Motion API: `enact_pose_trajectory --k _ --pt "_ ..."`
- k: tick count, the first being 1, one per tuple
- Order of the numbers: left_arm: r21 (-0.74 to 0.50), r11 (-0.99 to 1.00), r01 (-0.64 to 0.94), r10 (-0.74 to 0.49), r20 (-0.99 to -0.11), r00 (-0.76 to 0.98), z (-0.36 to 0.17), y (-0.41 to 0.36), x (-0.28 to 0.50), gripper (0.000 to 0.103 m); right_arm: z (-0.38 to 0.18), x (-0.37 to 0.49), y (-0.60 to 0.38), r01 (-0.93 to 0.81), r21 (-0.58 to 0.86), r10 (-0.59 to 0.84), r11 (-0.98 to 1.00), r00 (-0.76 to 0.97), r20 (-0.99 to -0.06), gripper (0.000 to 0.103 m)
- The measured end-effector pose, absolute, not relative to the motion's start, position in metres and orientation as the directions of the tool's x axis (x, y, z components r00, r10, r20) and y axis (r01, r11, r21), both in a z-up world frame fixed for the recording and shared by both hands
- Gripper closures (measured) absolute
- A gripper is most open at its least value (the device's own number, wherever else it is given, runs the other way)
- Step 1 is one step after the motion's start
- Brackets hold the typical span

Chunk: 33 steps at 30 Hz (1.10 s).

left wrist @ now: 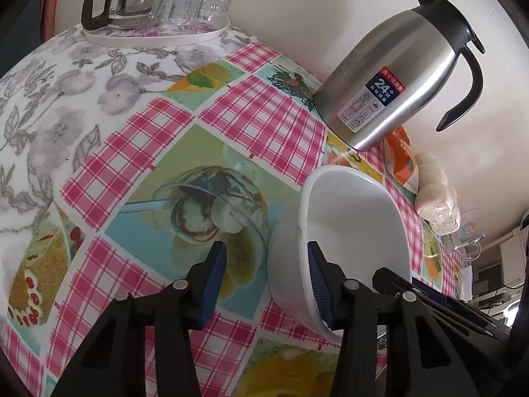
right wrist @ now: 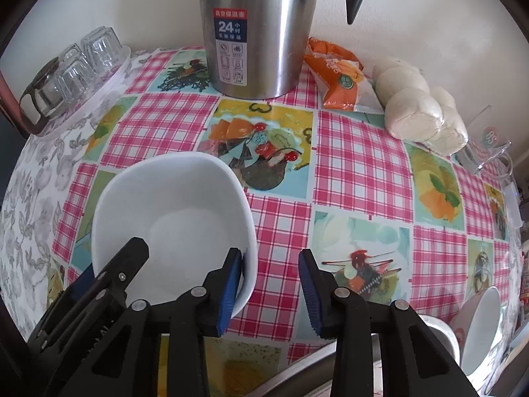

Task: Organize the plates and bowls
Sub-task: 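Close both tools together on the rim of the white square bowl, then lift the white square bowl with both tools and carry it over the basin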

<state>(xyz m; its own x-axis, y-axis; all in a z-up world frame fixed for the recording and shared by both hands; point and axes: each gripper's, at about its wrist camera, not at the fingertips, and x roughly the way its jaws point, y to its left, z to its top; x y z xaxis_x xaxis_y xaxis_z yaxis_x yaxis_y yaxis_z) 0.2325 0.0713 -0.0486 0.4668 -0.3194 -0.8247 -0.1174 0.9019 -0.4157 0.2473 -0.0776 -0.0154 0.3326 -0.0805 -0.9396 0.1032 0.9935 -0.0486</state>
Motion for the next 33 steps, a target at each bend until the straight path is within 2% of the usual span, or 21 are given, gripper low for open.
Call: enact_pose_trajectory --k 11,19,24,33 --pt "-0.418 0.901 -0.114 -0.324 -0.825 0.463 -0.050 0.070 0.235 0.058 -0.026 0.255 -0.078 0.122 -0.002 -0.038 0.993 0.294 -0.955 0.076" --pt "-0.452 0.884 -0.119 -0.349 -0.807 0.476 -0.047 0.075 0.230 0.072 -0.034 0.255 -0.077 0.133 0.059 0.022 0.989 0.265 -0.964 0.088" --pt "-0.487 0.867 -0.106 -0.385 -0.790 0.477 -0.045 0.074 0.229 0.087 -0.038 0.252 -0.080 0.154 0.112 0.070 0.982 0.256 -0.964 0.091" --pt "-0.507 0.852 -0.133 -0.397 -0.790 0.468 -0.046 0.076 0.223 0.090 -0.033 0.243 -0.078 0.147 0.123 0.081 0.981 0.265 -0.961 0.094"
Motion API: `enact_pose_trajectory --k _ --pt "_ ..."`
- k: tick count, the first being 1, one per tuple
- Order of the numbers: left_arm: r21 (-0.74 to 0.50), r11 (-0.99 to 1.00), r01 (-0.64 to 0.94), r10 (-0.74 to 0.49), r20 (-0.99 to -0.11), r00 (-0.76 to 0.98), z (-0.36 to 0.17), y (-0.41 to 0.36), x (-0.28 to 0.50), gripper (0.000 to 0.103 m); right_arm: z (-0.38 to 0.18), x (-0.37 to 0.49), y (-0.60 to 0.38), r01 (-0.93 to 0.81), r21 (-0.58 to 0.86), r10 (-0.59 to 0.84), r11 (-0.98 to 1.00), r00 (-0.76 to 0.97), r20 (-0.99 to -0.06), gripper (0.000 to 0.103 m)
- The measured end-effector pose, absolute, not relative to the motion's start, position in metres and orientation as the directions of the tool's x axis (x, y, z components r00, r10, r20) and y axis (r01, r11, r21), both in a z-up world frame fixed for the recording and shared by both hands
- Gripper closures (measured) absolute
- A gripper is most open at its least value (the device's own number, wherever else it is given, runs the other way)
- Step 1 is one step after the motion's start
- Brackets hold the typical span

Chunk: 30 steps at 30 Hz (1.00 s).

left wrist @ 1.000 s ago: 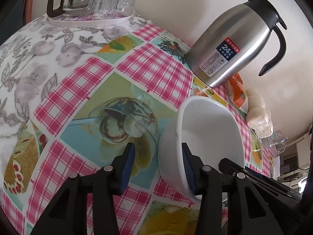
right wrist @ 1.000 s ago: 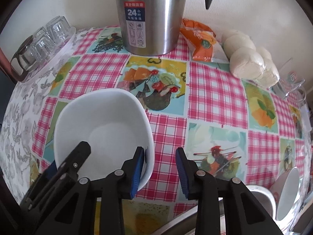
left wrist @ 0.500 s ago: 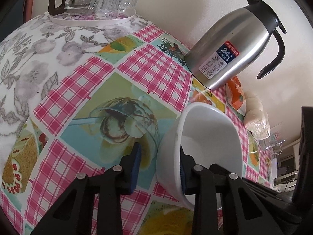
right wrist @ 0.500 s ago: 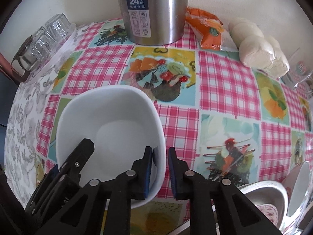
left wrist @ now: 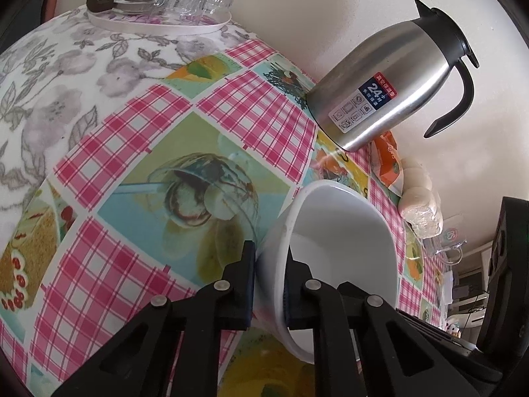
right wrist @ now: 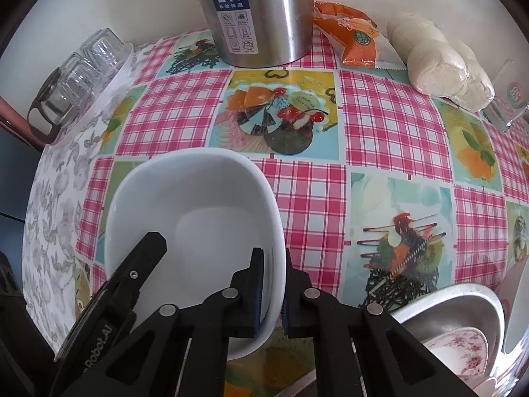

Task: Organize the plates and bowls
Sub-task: 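Lift the white square bowl with both tools and carry it over the basin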

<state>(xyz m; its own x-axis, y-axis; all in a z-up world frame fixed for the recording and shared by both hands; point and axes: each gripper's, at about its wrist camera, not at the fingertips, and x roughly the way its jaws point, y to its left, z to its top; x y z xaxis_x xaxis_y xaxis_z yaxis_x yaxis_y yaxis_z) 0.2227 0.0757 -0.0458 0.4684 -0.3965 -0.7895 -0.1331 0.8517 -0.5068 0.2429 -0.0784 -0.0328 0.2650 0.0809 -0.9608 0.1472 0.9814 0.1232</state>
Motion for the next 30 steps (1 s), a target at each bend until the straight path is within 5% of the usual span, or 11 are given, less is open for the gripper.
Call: enact_pose_trajectory --k 17,30 --pt "-0.478 0.875 -0.085 -0.378 -0.781 0.497 -0.019 0.072 0.211 0.091 -0.007 0.222 -0.083 0.148 0.169 0.112 0.974 0.334 -0.936 0.093" --pt "-0.446 0.893 0.059 -0.390 -0.703 0.594 0.054 0.051 0.188 0.091 0.060 0.189 -0.102 0.122 0.245 0.149 0.962 0.516 -0.843 0.093"
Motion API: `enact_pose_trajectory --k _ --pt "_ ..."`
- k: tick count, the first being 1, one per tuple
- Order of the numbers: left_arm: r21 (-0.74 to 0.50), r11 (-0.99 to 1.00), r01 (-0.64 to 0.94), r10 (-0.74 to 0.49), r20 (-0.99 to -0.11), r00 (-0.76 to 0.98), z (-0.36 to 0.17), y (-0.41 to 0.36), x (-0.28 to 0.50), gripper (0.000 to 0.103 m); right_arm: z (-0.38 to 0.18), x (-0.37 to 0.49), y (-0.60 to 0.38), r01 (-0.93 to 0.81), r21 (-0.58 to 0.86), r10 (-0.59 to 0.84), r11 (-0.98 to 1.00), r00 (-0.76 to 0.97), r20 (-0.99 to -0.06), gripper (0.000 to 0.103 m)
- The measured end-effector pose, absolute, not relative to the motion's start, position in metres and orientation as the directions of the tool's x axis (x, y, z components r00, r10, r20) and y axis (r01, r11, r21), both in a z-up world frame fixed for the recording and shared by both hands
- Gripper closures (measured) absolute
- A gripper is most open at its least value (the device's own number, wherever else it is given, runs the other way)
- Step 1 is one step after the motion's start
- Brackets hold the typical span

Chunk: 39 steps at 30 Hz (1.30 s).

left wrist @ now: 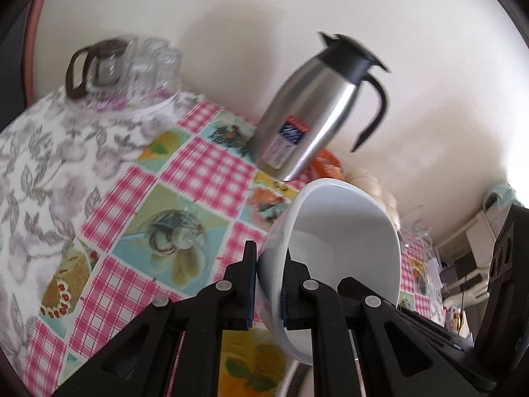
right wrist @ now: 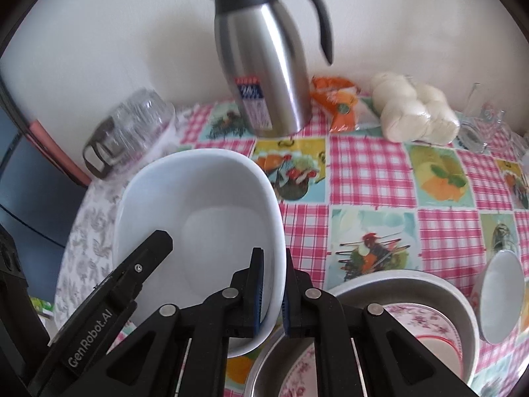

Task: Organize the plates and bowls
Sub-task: 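Lift the white square bowl with both tools and carry it over the basin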

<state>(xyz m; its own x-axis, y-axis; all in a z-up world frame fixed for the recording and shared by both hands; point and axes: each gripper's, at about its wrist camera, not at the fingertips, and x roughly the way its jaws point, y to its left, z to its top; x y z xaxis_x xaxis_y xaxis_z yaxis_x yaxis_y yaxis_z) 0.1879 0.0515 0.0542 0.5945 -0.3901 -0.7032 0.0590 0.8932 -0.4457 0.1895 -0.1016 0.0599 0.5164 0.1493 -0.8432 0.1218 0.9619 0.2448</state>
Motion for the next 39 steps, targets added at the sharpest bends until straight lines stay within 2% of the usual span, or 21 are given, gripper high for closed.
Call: enact_pose_trajectory --k 8,16,22,29,39 --pt "-0.409 0.898 0.161 -0.413 -0.659 0.629 0.101 0.024 0.163 0.091 0.097 0.153 -0.124 0.128 0.262 0.133 0.957 0.608 -0.783 0.093" --pt "-0.343 0.897 0.279 -0.440 -0.619 0.651 0.140 -0.012 0.131 0.091 0.127 0.106 -0.161 0.164 0.341 0.138 0.926 0.693 -0.708 0.093" --pt "-0.319 0.886 0.337 -0.464 -0.611 0.642 0.153 -0.040 0.109 0.091 0.139 0.074 -0.181 0.199 0.328 0.086 0.923 0.727 -0.682 0.092" --pt "-0.295 0.862 0.412 -0.502 -0.611 0.612 0.163 -0.075 0.087 0.091 0.139 0.039 -0.216 0.228 0.380 0.084 0.896 0.754 -0.651 0.091" --pt "-0.323 0.851 0.415 -0.521 -0.624 0.583 0.163 -0.097 0.068 0.091 0.137 0.007 -0.249 0.262 0.423 0.085 0.867 0.759 -0.645 0.091"
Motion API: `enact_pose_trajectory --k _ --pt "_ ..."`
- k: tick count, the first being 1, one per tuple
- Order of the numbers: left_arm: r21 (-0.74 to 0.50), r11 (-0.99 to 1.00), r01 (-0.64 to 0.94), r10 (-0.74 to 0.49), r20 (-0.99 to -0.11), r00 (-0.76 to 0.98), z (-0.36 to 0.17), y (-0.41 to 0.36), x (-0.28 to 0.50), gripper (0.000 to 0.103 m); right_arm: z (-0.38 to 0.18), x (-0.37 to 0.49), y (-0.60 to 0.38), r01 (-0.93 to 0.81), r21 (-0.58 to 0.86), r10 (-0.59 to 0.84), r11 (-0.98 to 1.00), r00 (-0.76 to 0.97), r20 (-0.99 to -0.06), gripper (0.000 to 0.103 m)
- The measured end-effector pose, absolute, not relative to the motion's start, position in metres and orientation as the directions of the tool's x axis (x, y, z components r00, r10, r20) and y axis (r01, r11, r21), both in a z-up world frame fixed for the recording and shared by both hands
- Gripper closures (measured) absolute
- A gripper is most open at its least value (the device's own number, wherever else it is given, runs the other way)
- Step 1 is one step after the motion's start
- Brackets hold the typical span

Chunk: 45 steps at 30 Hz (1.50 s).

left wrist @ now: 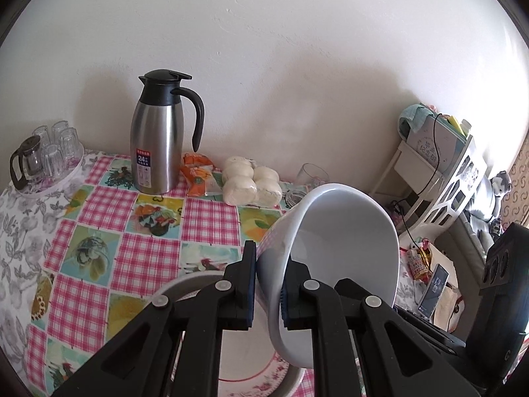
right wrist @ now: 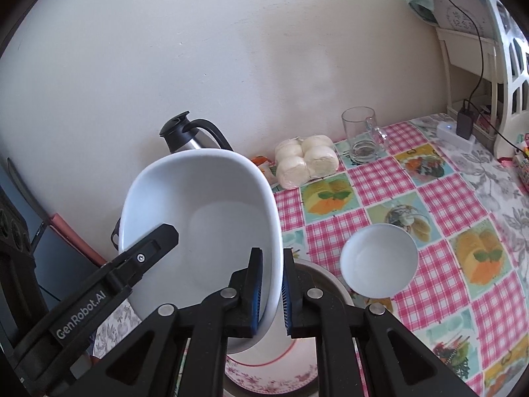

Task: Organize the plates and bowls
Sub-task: 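Lift the white square bowl with both tools and carry it over the basin, then lower the white square bowl into the red-rimmed bowl with both tools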

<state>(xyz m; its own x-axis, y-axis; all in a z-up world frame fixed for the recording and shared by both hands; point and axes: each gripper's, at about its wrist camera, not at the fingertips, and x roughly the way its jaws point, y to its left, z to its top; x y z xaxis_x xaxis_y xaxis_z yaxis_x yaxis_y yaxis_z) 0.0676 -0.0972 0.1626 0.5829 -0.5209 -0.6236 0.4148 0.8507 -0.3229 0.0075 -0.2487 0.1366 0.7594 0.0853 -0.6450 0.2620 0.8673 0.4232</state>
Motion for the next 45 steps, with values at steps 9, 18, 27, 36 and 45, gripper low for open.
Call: enact_pose_trajectory --k 9,18,27,36,45 --pt "-0.327 0.862 0.387 -0.503 -0.638 0.583 0.160 -0.091 0.055 0.091 0.135 -0.007 -0.244 0.256 0.420 0.100 0.871 0.744 -0.660 0.090" --pt "-0.332 0.883 0.332 -0.469 -0.676 0.569 0.143 -0.077 0.050 0.091 0.122 -0.008 -0.234 0.241 0.423 0.136 0.873 0.713 -0.688 0.090" --pt "-0.344 0.902 0.261 -0.432 -0.727 0.533 0.115 -0.059 0.051 0.091 0.100 0.002 -0.221 0.236 0.420 0.173 0.876 0.660 -0.731 0.090" --pt "-0.344 0.913 0.220 -0.408 -0.754 0.515 0.101 -0.053 0.057 0.091 0.085 0.011 -0.210 0.229 0.398 0.179 0.888 0.626 -0.759 0.090" --pt "-0.339 0.918 0.205 -0.397 -0.782 0.480 0.088 -0.058 0.065 0.091 0.071 0.018 -0.212 0.258 0.386 0.170 0.886 0.593 -0.787 0.090"
